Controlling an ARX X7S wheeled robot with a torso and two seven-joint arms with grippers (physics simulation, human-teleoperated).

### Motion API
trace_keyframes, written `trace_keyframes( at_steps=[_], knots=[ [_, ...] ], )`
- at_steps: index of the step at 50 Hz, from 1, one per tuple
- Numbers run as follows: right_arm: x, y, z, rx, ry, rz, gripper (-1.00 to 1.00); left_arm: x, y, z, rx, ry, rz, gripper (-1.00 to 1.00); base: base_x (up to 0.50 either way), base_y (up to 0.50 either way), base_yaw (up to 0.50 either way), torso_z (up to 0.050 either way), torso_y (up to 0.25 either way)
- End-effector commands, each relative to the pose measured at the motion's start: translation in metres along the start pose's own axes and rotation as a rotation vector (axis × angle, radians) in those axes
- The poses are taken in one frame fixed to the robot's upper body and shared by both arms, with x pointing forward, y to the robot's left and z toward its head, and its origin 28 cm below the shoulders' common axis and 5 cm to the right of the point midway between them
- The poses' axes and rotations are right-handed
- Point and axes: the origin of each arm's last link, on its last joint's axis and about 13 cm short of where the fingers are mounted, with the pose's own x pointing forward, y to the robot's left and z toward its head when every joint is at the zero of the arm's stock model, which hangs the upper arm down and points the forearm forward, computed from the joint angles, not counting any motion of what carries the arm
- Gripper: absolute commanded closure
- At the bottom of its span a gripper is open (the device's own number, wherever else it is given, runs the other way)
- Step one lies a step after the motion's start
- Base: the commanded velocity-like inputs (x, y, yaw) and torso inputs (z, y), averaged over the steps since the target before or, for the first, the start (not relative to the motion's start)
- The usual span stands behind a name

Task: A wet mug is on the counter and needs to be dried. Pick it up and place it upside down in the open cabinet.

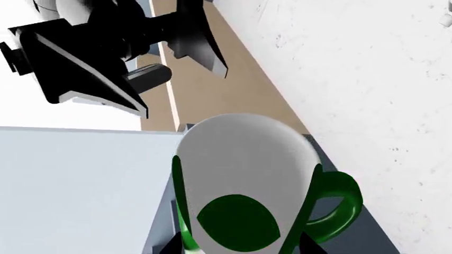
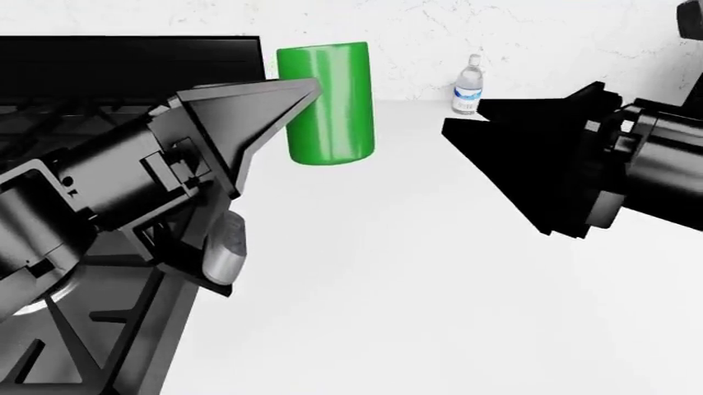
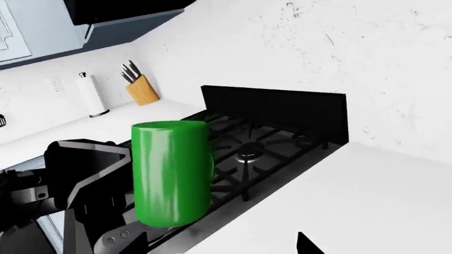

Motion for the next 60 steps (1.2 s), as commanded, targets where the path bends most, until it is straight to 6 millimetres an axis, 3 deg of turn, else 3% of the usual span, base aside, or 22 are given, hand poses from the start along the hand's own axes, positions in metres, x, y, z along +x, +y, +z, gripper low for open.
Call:
trace_keyframes(
  at_steps=[1, 60],
  knots=[
    [0.009, -0.002, 0.003, 0.04, -0.004, 0.053, -1.0, 0.001, 0.002, -0.004, -0.01, 0.016, 0.014, 1.0, 0.0, 0.0, 0.0, 0.0, 0.0],
    [0.044, -0.003, 0.003, 0.094, 0.0, 0.222, -1.0, 0.003, 0.005, -0.004, -0.014, 0.038, 0.029, 1.0, 0.0, 0.0, 0.0, 0.0, 0.0]
  ],
)
